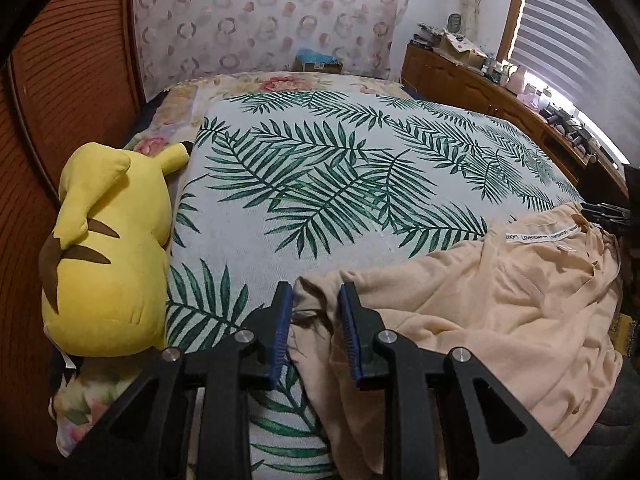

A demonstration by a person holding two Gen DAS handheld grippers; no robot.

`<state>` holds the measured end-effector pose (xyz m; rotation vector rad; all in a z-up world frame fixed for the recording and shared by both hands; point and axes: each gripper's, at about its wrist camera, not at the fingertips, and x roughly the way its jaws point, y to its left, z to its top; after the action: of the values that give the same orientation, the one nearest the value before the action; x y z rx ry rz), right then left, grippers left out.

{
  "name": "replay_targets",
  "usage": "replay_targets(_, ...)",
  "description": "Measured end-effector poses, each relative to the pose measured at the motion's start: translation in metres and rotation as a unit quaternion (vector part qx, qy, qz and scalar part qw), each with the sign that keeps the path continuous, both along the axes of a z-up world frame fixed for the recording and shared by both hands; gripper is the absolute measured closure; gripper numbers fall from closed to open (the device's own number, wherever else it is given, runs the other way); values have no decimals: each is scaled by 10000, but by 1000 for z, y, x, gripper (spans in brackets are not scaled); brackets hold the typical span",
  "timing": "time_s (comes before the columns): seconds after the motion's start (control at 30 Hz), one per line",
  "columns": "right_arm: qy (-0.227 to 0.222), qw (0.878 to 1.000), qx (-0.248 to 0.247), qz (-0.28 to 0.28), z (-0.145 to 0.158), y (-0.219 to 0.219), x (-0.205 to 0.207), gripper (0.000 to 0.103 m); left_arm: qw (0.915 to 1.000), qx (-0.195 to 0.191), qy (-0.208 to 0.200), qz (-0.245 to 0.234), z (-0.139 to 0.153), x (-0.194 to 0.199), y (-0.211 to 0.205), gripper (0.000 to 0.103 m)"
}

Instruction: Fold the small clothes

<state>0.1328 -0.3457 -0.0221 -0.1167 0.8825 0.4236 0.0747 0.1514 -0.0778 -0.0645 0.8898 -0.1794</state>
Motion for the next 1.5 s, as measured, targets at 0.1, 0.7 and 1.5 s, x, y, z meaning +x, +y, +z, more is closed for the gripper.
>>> replay_targets(0.1, 108, 9999, -16, 67, -6, 5, 3, 51, 9999, -115, 58, -1, -1, 2, 4, 80)
replay_targets(0.7, 184, 9976, -70, 667, -6, 34, 0, 79, 9962, -592, 117, -630, 3, 11, -4, 96)
replay_targets(1.5, -3233, 9426, 665, 515, 309, 5, -133, 96, 9177, -581, -3884, -604, 329, -114, 2, 97)
